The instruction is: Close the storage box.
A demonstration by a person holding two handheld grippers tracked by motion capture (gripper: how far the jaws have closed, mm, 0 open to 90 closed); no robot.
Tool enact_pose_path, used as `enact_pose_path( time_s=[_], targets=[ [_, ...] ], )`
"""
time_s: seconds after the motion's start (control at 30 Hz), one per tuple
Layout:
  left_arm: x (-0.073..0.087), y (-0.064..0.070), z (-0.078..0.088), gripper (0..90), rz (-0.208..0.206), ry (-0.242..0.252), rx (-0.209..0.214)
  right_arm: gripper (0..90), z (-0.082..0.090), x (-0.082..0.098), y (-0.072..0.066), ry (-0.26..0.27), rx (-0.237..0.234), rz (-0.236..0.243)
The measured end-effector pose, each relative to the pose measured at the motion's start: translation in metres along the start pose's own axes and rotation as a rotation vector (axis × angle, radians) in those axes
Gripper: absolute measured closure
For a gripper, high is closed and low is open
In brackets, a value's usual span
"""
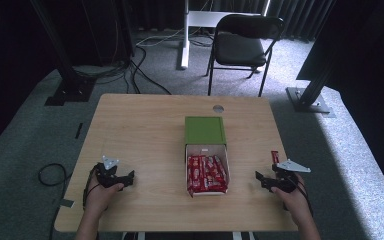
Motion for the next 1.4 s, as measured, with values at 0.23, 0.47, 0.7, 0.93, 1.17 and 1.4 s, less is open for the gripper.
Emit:
enact_pose_path(
  time_s=[0.23,0.47,0.7,0.93,1.17,1.4],
  targets=[
    [-0.015,0.023,0.004,9.0,-0.050,0.045,0.060,17.8,0.001,-0.002,-0.005,0.007,-0.024,-0.004],
    [-0.030,0.043,0.015,9.1,-0.094,0.099,0.125,17.8,0.004,-0.004,-0.011,0.014,-0.042,-0.009],
    [-0.047,0.066,0.028,9.0,-0.144,0.152,0.197,17.8,0.009,-0.009,-0.024,0.020,-0.084,-0.003],
    [-0.061,0.084,0.040,9.1,-0.170,0.204,0.247,17.8,0.016,-0.021,-0.051,0.038,-0.162,0.028],
    [-0.076,0.103,0.054,9.1,-0.203,0.266,0.287,17.8,0.022,-0.029,-0.069,0.046,-0.211,0.046],
    [-0.085,0.119,0.054,9.0,-0.225,0.286,0.321,17.8,0.026,-0.035,-0.082,0.057,-0.253,0.043]
  ],
)
Point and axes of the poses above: each handheld gripper's, and its own axes: z roughly backward along the jaws, x roughly out of its underside, y roughly to its right, the point moved 5 cm from there along -z, roughly forward along the jaws, and after that the axes turned 11 degrees about -z, right-handed, at the moved point
